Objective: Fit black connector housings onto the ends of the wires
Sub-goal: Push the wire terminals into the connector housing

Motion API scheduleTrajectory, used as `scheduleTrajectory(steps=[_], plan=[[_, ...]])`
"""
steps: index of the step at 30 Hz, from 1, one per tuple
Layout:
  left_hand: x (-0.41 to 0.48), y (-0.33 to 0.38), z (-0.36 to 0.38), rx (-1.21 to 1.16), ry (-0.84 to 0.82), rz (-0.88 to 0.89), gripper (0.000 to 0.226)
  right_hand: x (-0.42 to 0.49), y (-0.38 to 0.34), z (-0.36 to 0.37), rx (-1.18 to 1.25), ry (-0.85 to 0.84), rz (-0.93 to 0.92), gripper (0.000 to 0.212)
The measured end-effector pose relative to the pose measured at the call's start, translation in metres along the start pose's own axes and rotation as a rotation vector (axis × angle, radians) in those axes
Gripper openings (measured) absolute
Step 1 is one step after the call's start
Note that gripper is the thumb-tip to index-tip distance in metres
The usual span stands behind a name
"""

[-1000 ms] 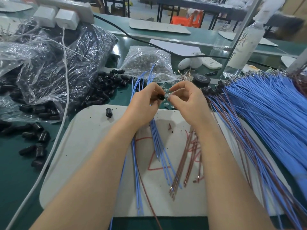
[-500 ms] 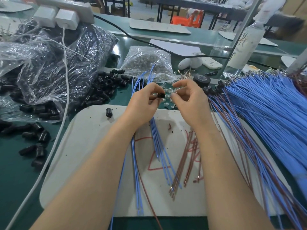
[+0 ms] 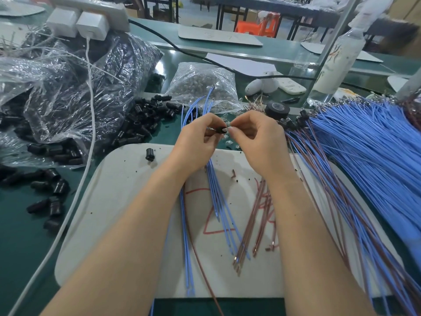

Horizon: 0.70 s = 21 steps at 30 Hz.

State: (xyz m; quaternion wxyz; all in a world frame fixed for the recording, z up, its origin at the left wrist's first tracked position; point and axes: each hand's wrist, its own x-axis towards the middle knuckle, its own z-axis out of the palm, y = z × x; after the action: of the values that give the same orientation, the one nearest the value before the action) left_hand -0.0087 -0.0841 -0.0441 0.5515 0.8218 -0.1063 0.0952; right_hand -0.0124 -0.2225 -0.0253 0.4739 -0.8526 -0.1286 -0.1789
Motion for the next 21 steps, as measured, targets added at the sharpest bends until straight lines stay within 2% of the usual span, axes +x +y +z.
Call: scheduleTrajectory(steps=[8,14,17,21], plan=[[-0.002,0.000,0.001,0.155,0.008,0.064,0.023,-0.003,-0.002,0.003,-0.147,0.030,-0.042,0.002],[-0.002,0.003,0.001,0.246,0.011,0.121,0.023,-0.002,-0.001,0.006,-0.137,0.063,-0.019,0.004],[-0.003,0.005,0.000,0.274,0.022,0.127,0.021,0.000,0.001,0.001,-0.046,0.081,0.053,0.005],[-0.004,0.005,-0.002,0.282,0.022,0.053,0.015,0.003,0.005,-0.004,0.177,0.057,0.175,0.020]])
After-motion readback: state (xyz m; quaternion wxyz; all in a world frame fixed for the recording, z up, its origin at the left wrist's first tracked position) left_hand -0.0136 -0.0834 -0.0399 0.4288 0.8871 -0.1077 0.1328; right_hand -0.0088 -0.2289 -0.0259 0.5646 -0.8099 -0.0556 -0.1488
